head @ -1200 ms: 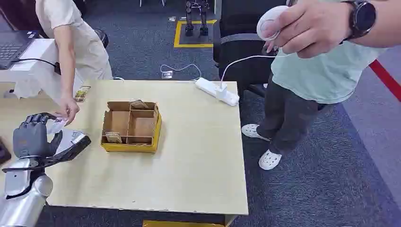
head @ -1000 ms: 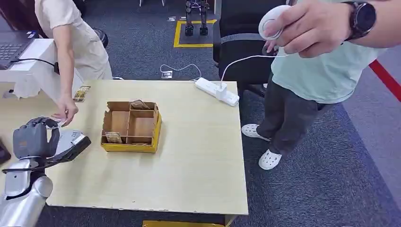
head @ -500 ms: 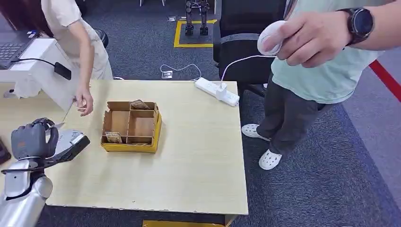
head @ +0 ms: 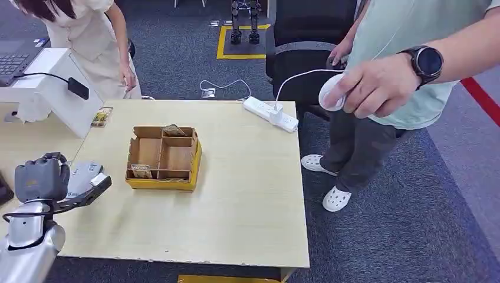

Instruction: Pass the card to the sensor for recognition and then transmit it.

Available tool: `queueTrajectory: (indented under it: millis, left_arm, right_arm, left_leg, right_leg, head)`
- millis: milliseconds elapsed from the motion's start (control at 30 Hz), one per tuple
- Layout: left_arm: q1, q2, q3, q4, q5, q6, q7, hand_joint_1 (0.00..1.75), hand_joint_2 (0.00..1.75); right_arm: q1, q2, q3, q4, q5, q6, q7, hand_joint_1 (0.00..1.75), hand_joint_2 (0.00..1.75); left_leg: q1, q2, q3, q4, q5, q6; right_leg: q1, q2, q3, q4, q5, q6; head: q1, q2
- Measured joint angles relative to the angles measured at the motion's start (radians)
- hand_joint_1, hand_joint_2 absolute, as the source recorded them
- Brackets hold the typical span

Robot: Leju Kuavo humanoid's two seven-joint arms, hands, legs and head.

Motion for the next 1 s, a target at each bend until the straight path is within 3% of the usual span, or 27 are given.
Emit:
queueTrajectory:
  millis: [367, 700, 1000]
  left_arm:
    - [0.002, -0.032, -0.01, 0.16, -0.148, 0.054, 0.064, 1.75, 1.75]
    - [-0.002, -0.068, -0.012, 0.22, -0.143, 0.056, 0.059, 1.75, 1.75]
    - [-0.007, -0.087, -0.012, 0.224, -0.051, -0.016, 0.008, 1.75, 1.75]
  right_arm:
    - [-0.005, 0.0, 0.003, 0.0, -0.002, 0.0, 0.003, 0.0, 1.75]
    - [-0.005, 0.0, 0.006, 0.0, -0.004, 0.0, 0.003, 0.0, 1.75]
    - [-0.005, 0.0, 0.006, 0.0, -0.01, 0.0, 0.0, 0.0, 1.75]
  left_leg:
    - [0.0, 0.0, 0.0, 0.0, 0.0, 0.0]
    - [0.0, 0.0, 0.0, 0.0, 0.0, 0.0]
    - [0.0, 0.0, 0.0, 0.0, 0.0, 0.0]
  right_leg:
    - [0.0, 0.0, 0.0, 0.0, 0.0, 0.0]
    - [0.0, 0.0, 0.0, 0.0, 0.0, 0.0]
    - [0.0, 0.0, 0.0, 0.0, 0.0, 0.0]
  head:
    - [0.0, 0.0]
    - [0.0, 0.0]
    - [0.0, 0.0]
